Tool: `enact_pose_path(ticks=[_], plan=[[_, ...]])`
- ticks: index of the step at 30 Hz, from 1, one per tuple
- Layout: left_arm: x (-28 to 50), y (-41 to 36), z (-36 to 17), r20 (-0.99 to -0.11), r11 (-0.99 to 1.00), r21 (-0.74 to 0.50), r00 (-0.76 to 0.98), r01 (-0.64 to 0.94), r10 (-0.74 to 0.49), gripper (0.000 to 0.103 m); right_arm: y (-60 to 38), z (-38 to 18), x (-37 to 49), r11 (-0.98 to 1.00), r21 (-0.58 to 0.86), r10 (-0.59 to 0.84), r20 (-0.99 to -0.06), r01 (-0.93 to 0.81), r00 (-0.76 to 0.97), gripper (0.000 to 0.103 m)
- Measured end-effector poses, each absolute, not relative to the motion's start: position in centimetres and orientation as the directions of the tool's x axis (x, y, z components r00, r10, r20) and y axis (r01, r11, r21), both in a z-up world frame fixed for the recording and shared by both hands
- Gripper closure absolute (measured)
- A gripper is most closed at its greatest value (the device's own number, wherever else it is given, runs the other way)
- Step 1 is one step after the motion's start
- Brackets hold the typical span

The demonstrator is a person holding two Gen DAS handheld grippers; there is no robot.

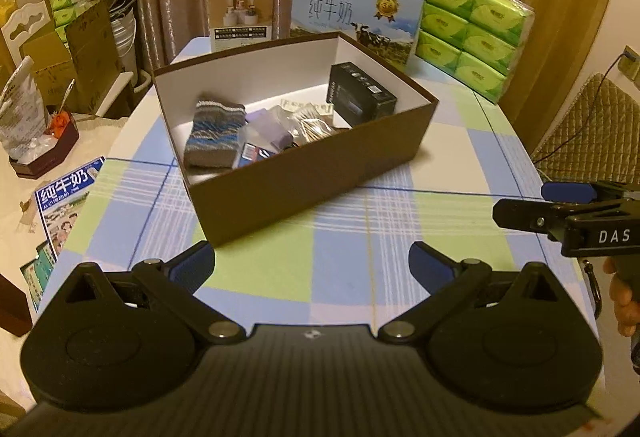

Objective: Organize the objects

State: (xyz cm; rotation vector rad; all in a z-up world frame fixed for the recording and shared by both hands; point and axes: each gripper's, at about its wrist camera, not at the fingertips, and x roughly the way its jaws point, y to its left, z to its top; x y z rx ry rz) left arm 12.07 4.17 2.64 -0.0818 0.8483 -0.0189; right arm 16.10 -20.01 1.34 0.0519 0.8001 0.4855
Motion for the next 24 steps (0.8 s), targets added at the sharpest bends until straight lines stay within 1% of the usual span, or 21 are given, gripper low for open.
enact_pose_path(ticks=[13,24], plan=[[8.7,1.2,1.8,-0.757,0.995,-0.096,0.65,-0.013,-0.065,0.001,-23.2,1.2,11.2,0.901,0.225,0.414,-0.699,-0.37,0.583,0.002],[6.4,-0.9,1.0,-0.765,0.995,-0.101,0.639,0.009,-0.084,0.001,-24.9,0.6,8.1,0.919,0.192,0.37,-0.723,-0.345,0.583,0.002]])
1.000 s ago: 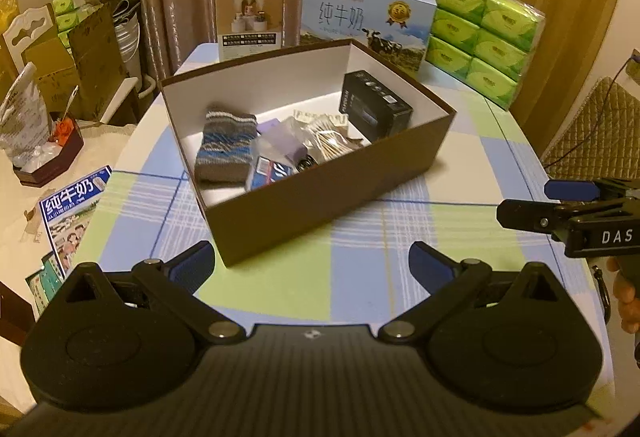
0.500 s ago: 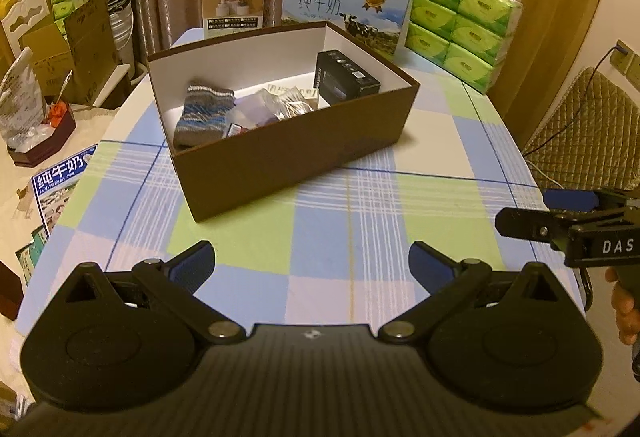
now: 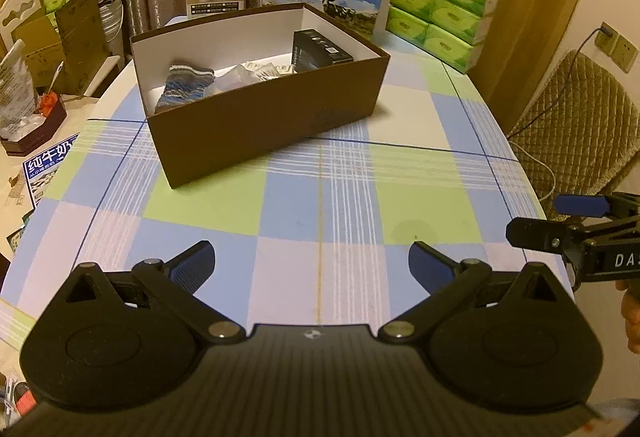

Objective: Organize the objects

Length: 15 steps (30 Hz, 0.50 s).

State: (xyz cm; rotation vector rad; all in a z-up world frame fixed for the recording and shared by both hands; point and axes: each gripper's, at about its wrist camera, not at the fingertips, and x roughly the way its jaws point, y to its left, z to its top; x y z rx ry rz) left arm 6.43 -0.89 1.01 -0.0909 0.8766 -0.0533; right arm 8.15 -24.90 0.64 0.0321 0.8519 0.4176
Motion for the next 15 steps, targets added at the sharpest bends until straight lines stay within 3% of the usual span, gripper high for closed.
enact_pose_path(ticks=[15], plan=[[4.4,-1.5,0.5,-0.773,0.994,-0.108,0.628,0.016,-0.094,0.001,-25.3,0.2,6.5,0.928,0.181,0.348,-0.736,-0.327,0.581,0.002]])
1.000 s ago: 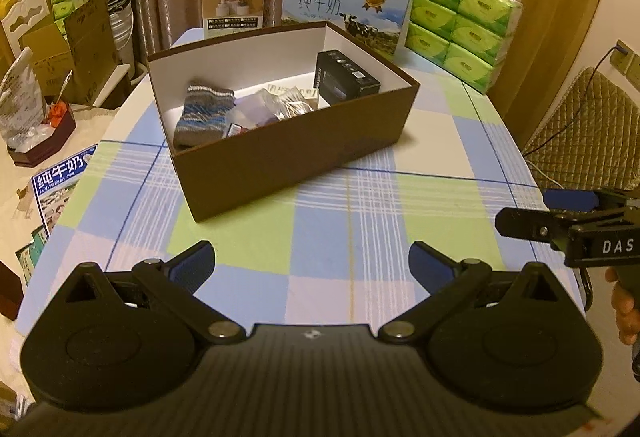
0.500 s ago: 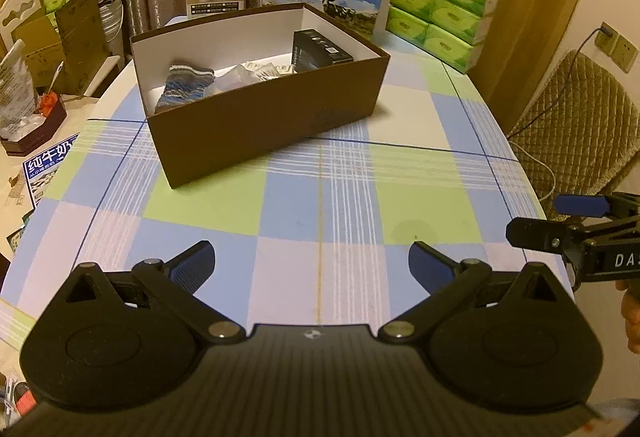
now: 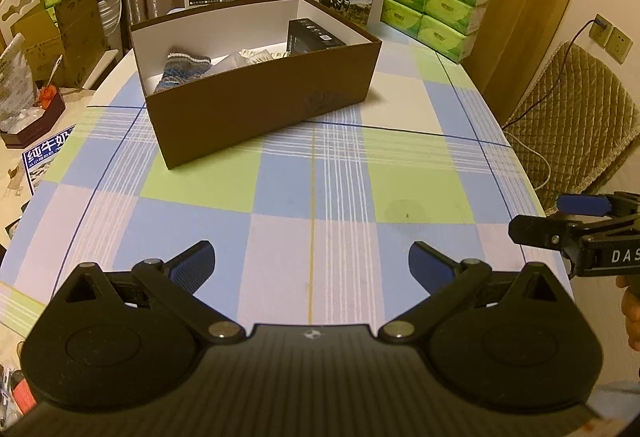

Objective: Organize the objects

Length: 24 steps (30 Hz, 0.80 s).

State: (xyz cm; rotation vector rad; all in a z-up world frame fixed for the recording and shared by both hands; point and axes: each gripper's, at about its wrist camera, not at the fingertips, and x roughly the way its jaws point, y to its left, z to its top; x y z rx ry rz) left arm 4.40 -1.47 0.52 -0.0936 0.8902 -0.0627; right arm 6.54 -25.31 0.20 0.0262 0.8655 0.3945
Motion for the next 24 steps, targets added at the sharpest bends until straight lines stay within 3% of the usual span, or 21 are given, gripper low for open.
enact_pose_path(ticks=[24], plan=[[3.78,-1.52,0.45,-0.77,0.993,-0.115,0.63,0.02,-0.102,0.001,-24.75,0.02,5.88,0.926,0.178,0.349,-0.74,-0.334,0.575,0.002]])
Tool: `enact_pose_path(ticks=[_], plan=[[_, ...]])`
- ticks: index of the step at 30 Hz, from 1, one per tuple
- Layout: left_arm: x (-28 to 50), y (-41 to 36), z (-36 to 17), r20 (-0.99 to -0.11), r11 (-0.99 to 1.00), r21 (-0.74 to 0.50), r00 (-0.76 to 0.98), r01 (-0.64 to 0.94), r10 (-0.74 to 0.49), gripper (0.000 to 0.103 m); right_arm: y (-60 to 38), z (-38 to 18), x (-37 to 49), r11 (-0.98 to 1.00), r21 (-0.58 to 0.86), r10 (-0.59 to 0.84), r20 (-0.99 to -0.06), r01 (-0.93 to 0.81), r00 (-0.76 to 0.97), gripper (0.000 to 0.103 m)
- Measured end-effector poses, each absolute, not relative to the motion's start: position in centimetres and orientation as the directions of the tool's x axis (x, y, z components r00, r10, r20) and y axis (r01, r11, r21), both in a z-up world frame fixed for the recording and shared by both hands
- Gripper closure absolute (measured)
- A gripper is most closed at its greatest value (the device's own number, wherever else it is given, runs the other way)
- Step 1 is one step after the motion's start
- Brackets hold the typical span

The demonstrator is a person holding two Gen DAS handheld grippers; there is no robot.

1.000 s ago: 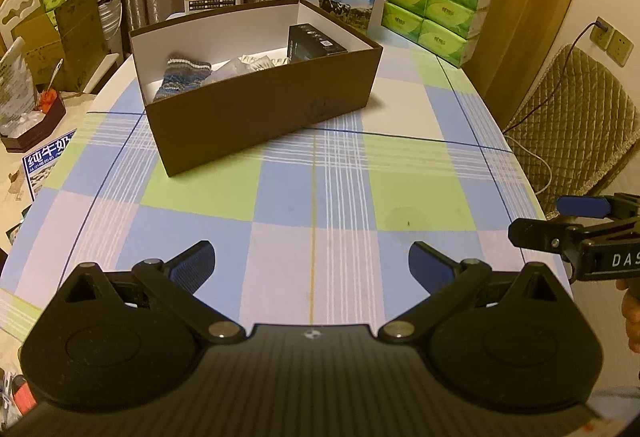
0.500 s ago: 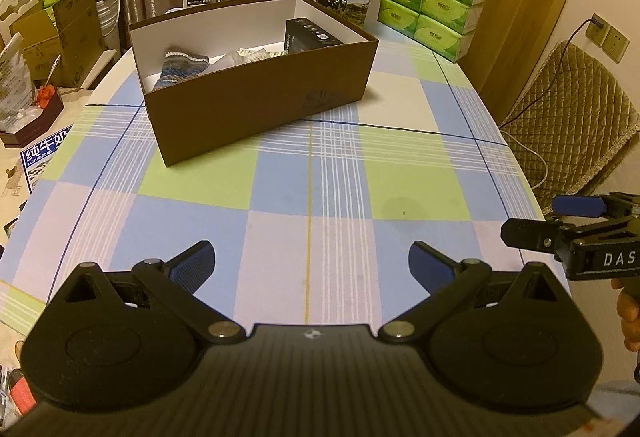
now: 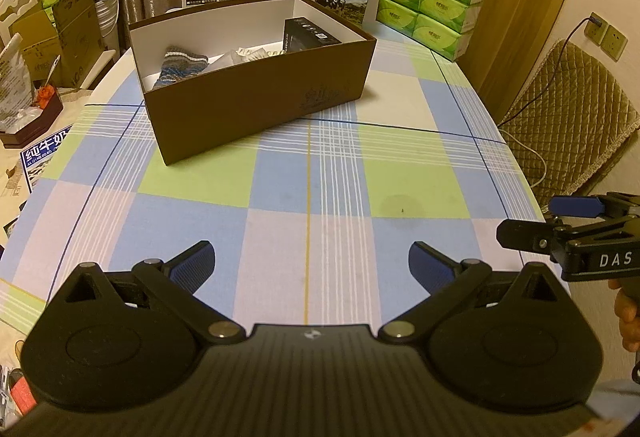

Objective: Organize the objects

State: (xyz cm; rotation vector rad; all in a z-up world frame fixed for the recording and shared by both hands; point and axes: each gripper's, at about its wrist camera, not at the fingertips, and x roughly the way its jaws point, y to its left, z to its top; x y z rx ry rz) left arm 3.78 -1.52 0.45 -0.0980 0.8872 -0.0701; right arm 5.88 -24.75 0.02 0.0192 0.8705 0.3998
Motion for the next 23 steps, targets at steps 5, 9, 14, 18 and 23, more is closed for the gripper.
enact_pose_path(ticks=[5,9,14,18,23], plan=[[3.71,-1.52,0.44,-0.77,0.993,-0.115,0.63,0.018,-0.1,0.001,-24.7,-0.06,5.88,0.925,0.178,0.35,-0.74,-0.336,0.574,0.002],[3.56,-1.54,0.4,-0.77,0.993,-0.116,0.63,0.015,-0.099,0.001,-24.79,-0.07,5.92,0.924,0.178,0.352,-0.741,-0.338,0.572,0.002],[3.57,-1.56,0.39,-0.77,0.993,-0.115,0.631,0.014,-0.098,0.001,-24.86,-0.14,6.13,0.924,0.18,0.353,-0.742,-0.339,0.57,0.002],[3.68,-1.6,0.39,-0.771,0.993,-0.114,0.63,0.014,-0.098,0.001,-24.88,-0.25,6.34,0.923,0.182,0.355,-0.743,-0.339,0.567,0.002],[3.97,-1.76,0.45,-0.767,0.994,-0.105,0.635,0.015,-0.091,0.001,-24.91,-0.35,6.66,0.922,0.185,0.358,-0.745,-0.341,0.564,0.002]])
